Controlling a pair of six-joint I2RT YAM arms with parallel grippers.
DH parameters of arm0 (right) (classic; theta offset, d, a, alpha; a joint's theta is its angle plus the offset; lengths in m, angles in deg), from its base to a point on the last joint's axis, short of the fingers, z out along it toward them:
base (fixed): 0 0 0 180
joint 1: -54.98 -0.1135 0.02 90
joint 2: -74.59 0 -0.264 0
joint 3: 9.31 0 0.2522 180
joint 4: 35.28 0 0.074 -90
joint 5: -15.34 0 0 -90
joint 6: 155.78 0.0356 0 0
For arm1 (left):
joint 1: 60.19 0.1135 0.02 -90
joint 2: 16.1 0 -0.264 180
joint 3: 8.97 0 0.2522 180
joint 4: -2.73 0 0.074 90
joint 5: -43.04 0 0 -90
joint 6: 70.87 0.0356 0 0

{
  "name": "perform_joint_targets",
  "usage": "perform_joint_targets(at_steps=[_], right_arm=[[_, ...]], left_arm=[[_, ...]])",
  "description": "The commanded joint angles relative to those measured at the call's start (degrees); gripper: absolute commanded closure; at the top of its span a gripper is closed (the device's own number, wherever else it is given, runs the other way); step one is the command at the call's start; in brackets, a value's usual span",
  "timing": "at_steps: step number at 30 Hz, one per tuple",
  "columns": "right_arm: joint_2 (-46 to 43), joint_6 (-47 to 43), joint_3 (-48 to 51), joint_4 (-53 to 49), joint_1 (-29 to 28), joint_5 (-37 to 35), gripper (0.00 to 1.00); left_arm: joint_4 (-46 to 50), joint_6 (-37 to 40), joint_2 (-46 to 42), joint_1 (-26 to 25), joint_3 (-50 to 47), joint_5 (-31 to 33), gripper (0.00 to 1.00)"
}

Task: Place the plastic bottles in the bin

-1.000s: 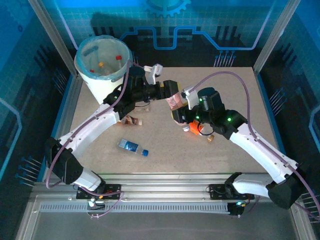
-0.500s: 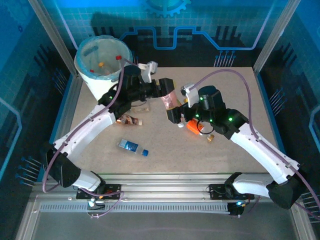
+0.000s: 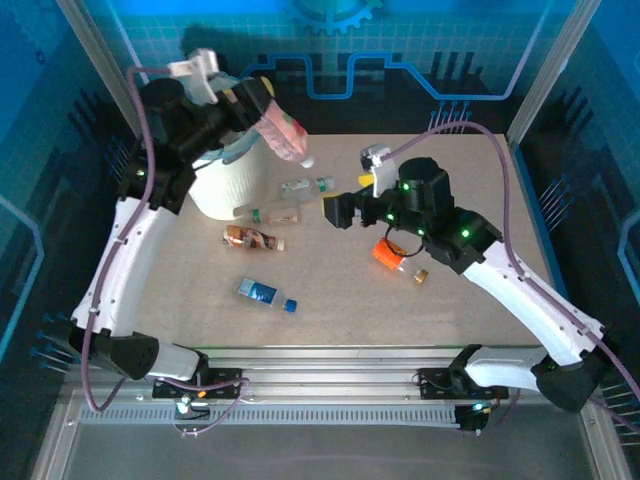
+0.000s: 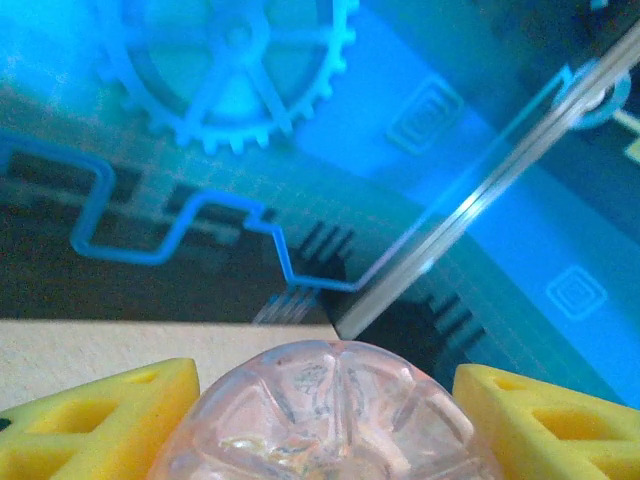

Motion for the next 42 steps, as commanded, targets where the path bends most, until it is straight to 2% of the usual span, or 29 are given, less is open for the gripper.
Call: perform_joint_targets(at_steps=[1,5,10,16,23,30,35,42], right_arm=[[4.22,0.61,-6.66,2.23,-3.29,0.41,0.01],[9.91,-1.32,-12.99,1.79,-6.44,0.46,0.01],[16.5,-1.79,-20.03,1.66,-7.92,1.03,0.01],[25.49,-2.19,-30.93,-2.15,-8.13,2.26,0.01],[35.82,-4.84,-44.07,-11.17,-8.05,2.3,0.01],[39.53,-4.75,-46.04,-12.87,-7.01,3.19,0.01],[39.6,-4.27,-44.46,-13.33,-6.05,3.22,0.01],[39.27,-3.65,-42.0,-12.85,-5.06,3.33,0.01]], left_arm=[[1.63,4.43,-2.62,2.91,4.6,4.63,0.51],[4.34,9.48,-1.84,5.89,9.38,9.37,0.53],[8.21,13.43,0.77,10.01,14.28,11.47,0.54],[9.76,14.11,4.52,15.26,16.38,10.82,0.56],[14.44,16.58,11.55,17.82,21.07,9.63,0.57],[17.8,20.03,16.39,18.12,22.45,7.51,0.58],[16.18,20.31,19.93,18.0,21.05,0.95,0.57],[14.85,19.2,25.47,17.96,20.2,-4.75,0.57]])
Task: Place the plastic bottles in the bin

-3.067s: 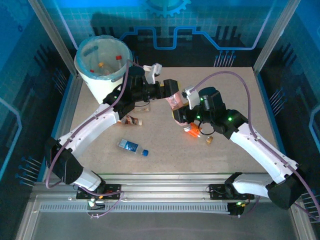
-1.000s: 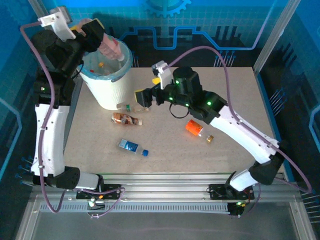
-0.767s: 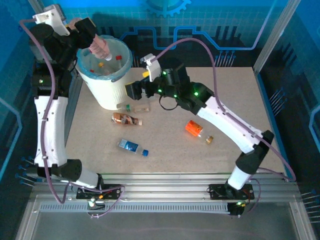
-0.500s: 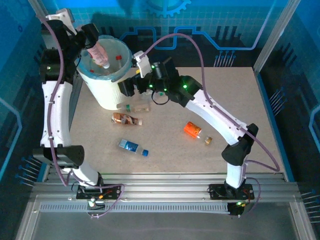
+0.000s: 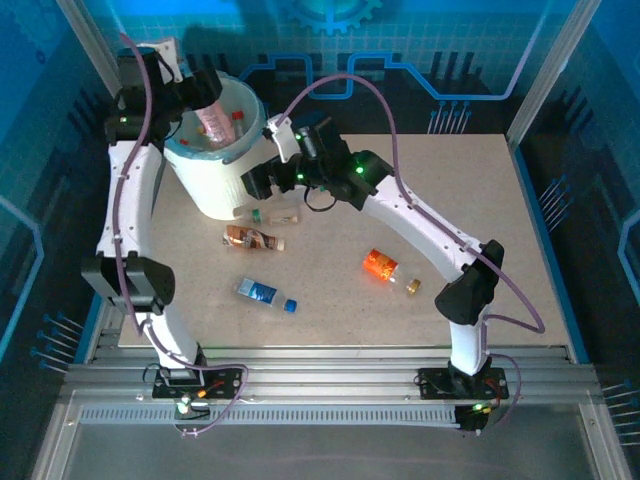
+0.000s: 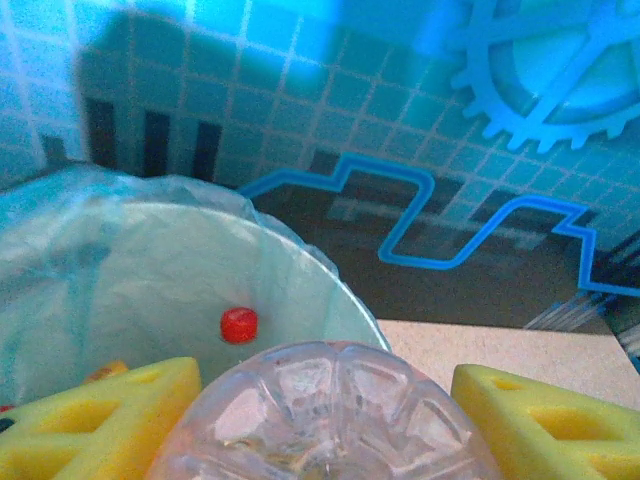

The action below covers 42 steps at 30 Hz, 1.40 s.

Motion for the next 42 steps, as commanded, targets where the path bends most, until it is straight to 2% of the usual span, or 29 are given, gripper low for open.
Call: perform_joint_targets(at_steps=[1,6,9,12,22,25,31,38,42], right_arm=[[-0.35,0.44,0.64,-0.6,0.75,0.98,0.01],[-0.16,0.52,0.92,-0.62,1.28,1.34,0.01],[0.09,0.7,0.91,-0.67,1.39,1.69,0.01],[0.16,0.53,0.82,-0.96,1.63,1.76,0.01],[0.4,1.8,-0.52,-0.87,2.31,3.41,0.03],[0.58,1.84,-0.59,-1.22,2.32,3.63,0.03],[0.77,2.42,-0.59,-1.29,2.3,4.05,0.04],[0.83,2.28,-0.68,-1.74,2.31,3.78,0.05],[0.88,2.28,-0.64,-2.14,2.33,3.96,0.06]], left_arm=[[-1.4,0.44,2.65,0.43,0.07,-5.06,0.56],[-3.19,0.98,5.73,0.3,-3.67,-8.82,0.48],[-5.6,1.59,6.35,0.26,-7.07,-10.06,0.36],[-5.26,1.97,6.76,0.26,-7.24,-9.45,0.28],[-3.76,-0.09,6.93,0.26,-3.76,-9.45,0.17],[-3.41,0.62,6.03,0.26,-3.49,-9.32,0.1],[-3.41,0.38,5.4,0.26,-2.36,-10.43,0.13],[-2.71,-0.66,7.18,0.27,-1.59,-12.02,0.41],[0.91,0.0,9.77,0.17,-0.11,-12.09,0.44]])
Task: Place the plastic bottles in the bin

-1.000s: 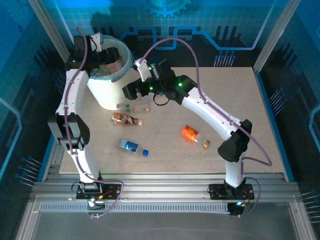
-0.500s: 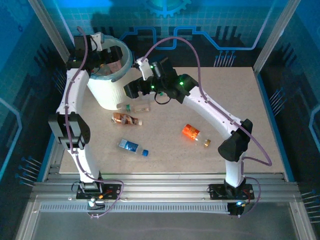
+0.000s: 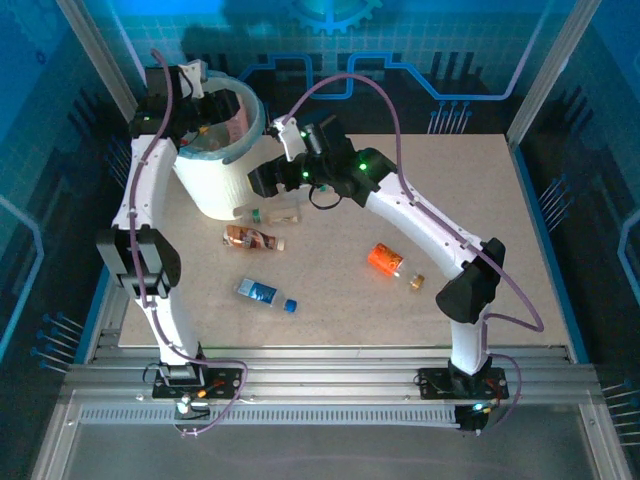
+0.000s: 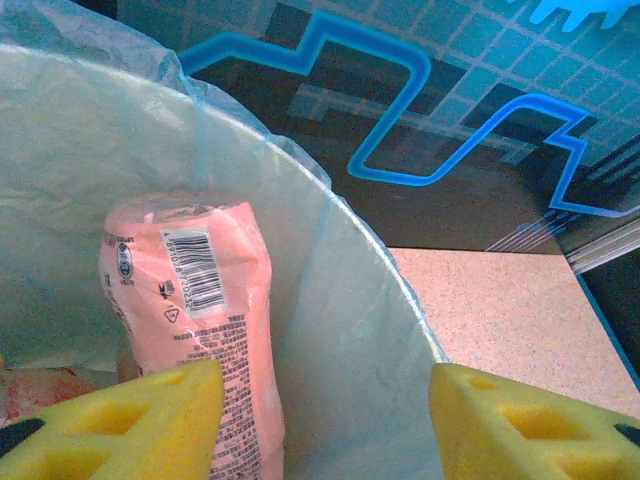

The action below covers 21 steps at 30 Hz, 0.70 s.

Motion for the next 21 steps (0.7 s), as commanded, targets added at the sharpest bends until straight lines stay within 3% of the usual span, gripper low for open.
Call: perform_joint_targets(at_steps=[1,8,13,17,21], right_arm=[[0.86,0.24,-1.29,-1.24,0.59,0.97,0.06],[0.73,-0.14,-1.48,-2.05,0.57,0.61,0.06],[0.3,-1.83,-4.32,-5.76,0.93,-0.95,0.07],[-3.29,-4.39,-2.51,-8.82,2.03,-2.98,0.06],[-10.58,-5.88,8.22,-7.45,3.23,-5.31,0.06]], left_arm=[[4.35,0.68,2.62,0.1,2.85,-1.62,0.44],[6.99,0.93,3.78,0.08,4.77,-0.76,0.46],[9.4,-0.71,2.8,-0.08,11.93,-1.45,0.47],[9.36,-0.63,-2.62,-0.97,13.54,-0.01,0.45],[7.56,2.52,-12.63,-4.53,5.13,3.37,0.44]])
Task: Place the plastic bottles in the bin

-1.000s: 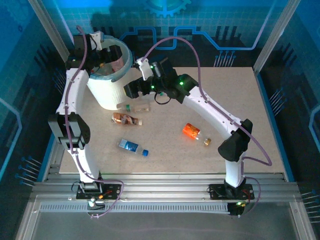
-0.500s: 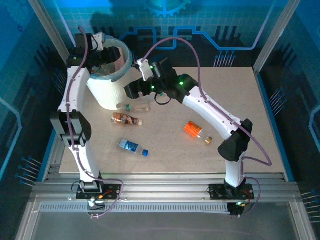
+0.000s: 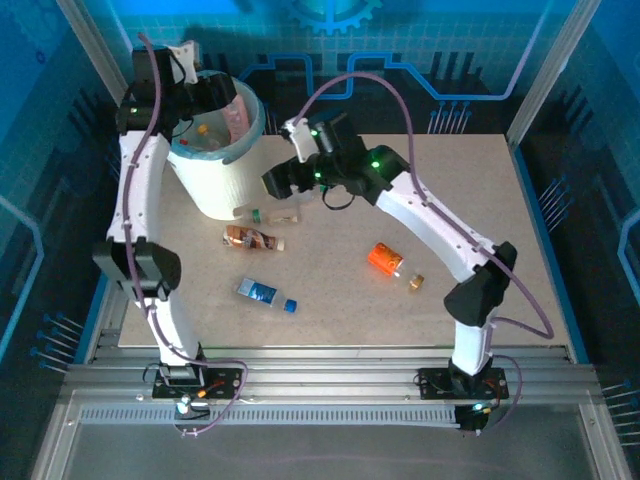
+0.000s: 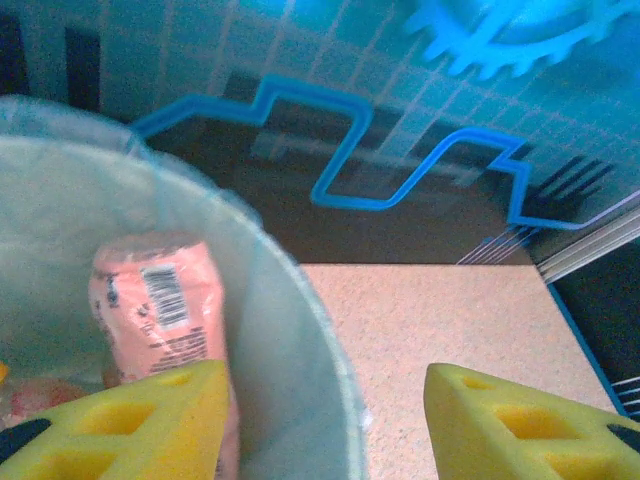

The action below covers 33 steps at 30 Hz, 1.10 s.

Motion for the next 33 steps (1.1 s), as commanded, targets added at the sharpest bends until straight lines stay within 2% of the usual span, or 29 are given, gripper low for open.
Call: perform_joint_targets(at_steps=[1,6,10,13,16,19,24,29,33], right_arm=[[-8.07,-3.38,7.86,-1.4,1.56,-2.73,0.06],[-16.33,-9.03,21.02,-2.57,3.19,-7.82,0.06],[-22.73,-11.1,32.08,-5.18,7.32,-9.67,0.04],[-26.44,-8.1,40.4,-6.03,11.69,-9.54,0.01],[-28.47,-2.24,48.3,-5.19,16.08,-6.47,0.0],[-29.36,1.01,55.29,-3.51,17.38,-7.75,0.0],[-26.32,3.19,61.85,-1.62,18.06,-8.12,0.0],[-20.22,2.26,62.35,0.48,18.07,-6.73,0.0],[-15.95,1.03,60.7,1.37,18.09,-5.73,0.04]], left_arm=[[-1.61,3.52,-12.14,-4.08,-7.47,3.29,0.43],[-8.65,7.73,-27.1,-13.62,-28.09,7.31,0.41],[-11.96,7.52,-34.31,-22.41,-40.24,8.06,0.39],[-14.37,7.32,-36.71,-28.34,-47.02,7.88,0.36],[-17.25,5.6,-37.16,-32.49,-52.2,7.76,0.34],[-20.28,2.87,-36.1,-34.38,-55.49,7.44,0.33],[-19.48,1.93,-32.97,-36.13,-55.15,6.82,0.32],[-19.02,1.66,-31.2,-36.43,-54.02,6.74,0.32],[-18.59,1.78,-30.22,-36.4,-53.33,7.15,0.32]])
